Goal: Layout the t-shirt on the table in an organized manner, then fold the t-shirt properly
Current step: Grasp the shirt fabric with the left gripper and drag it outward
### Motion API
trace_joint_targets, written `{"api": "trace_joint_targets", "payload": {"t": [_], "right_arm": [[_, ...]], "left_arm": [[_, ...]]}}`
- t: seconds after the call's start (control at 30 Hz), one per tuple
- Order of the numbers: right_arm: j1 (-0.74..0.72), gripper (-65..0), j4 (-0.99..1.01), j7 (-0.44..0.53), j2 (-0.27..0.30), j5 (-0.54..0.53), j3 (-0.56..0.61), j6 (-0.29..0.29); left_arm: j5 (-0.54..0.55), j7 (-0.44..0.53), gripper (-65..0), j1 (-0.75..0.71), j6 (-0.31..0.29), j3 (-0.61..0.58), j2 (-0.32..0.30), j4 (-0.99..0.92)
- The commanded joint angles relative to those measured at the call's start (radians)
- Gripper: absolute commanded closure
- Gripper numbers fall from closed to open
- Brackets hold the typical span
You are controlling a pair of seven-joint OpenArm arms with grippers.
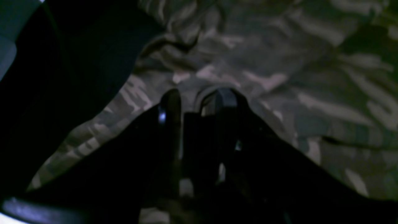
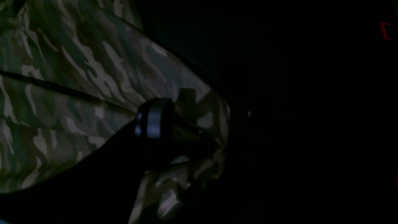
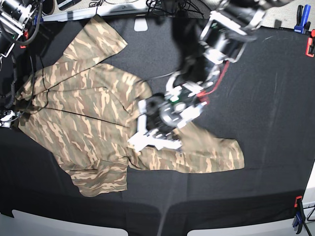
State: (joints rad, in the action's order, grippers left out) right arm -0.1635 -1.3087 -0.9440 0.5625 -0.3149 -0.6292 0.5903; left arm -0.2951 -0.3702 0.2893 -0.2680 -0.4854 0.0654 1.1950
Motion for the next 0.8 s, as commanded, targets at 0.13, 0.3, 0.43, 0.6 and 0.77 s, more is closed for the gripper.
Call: {"api": "trace_joint_targets", "payload": {"t": [0.13, 0.3, 0.43, 0.6, 0.77], "right_arm": [[-0.019, -28.8, -0.016, 0.016, 0.029, -0.012, -0.005, 0.000], [-0.019, -28.8, -0.016, 0.016, 0.027, -0.065, -0.005, 0.000], [-0.019, -28.8, -0.016, 0.016, 0.027, -0.086, -0.005, 0.001], [-0.019, -28.8, -0.016, 0.016, 0.027, -0.087, -0.005, 0.002], [-0.019, -28.8, -0.016, 0.016, 0.027, -0.087, -0.005, 0.002]], "left_arm": [[0.051, -0.187, -18.1, 0.040, 0.006, -0.002, 0.023, 0.018], [0.068, -0.386, -18.1, 0.089, 0.006, -0.002, 0.017, 0.018], [0.069, -0.521, -18.1, 0.144, 0.008, -0.002, -0.010, 0.019], [0.069, -0.527, -18.1, 0.174, 0.019, -0.002, -0.071, 0.035], [0.074, -0.491, -18.1, 0.216, 0.018, -0.002, -0.112, 0.038]]}}
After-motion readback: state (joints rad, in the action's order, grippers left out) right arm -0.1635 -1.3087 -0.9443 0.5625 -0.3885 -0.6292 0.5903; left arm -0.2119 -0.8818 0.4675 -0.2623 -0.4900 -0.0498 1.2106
